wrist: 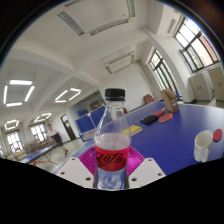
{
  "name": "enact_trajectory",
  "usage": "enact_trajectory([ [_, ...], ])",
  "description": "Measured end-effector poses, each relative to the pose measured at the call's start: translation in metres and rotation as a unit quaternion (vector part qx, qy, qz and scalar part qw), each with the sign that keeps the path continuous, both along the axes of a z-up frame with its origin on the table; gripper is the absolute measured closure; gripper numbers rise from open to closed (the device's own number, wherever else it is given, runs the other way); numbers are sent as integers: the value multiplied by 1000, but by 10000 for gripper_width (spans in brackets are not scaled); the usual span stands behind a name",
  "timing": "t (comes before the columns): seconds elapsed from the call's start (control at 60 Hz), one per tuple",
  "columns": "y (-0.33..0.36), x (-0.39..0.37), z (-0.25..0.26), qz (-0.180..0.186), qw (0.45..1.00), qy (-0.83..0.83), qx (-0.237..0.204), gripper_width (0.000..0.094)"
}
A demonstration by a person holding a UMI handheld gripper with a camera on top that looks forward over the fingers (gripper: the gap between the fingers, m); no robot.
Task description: Pour water
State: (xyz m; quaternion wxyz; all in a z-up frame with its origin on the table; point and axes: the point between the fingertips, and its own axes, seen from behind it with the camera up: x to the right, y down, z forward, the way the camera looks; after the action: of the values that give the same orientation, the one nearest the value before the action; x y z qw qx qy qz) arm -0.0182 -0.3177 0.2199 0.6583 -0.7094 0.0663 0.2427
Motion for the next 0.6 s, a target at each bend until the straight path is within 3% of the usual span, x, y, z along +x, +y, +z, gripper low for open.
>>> enact_trajectory([
  [0.117,-8,23,63,58,969,240,19,594],
  [0.25,-2,82,94,96,861,498,32,592],
  [0.333,0,131,87,84,775,626,23,593],
  [0.4,27,156,47,64,727,683,6,595],
  [0.6,32,186,7,54,634,771,-25,597],
])
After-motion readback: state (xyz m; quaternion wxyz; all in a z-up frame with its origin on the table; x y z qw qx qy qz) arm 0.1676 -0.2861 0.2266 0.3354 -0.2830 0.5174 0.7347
